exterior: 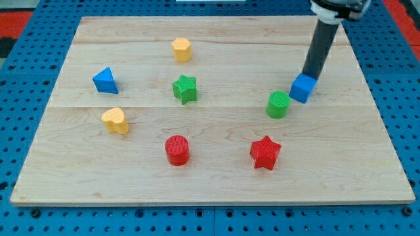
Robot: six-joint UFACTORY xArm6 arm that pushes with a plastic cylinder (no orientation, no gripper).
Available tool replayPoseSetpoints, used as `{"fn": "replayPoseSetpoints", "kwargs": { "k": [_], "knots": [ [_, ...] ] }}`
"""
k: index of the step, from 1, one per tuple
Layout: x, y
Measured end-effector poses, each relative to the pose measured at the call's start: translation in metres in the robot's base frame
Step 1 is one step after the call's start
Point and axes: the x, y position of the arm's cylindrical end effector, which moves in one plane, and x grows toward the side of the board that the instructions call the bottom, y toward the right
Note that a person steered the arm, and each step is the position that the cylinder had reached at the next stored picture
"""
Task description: Push yellow heart to the left of yellow hexagon
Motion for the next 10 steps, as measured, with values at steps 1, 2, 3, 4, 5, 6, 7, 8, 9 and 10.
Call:
{"fn": "replayPoseSetpoints", "kwargs": {
  "k": [1, 2, 3, 4, 5, 6, 7, 8, 9, 10],
  "knots": [
    [0.005, 0.001],
    [0.005, 0.035],
    [0.023, 0.06],
    [0.037, 0.067],
    [0.045, 0.067],
    [0.084, 0.066],
    [0.105, 0.044],
    [0.106, -0.008],
    [0.105, -0.085],
    [0.078, -0.14]
  ]
}}
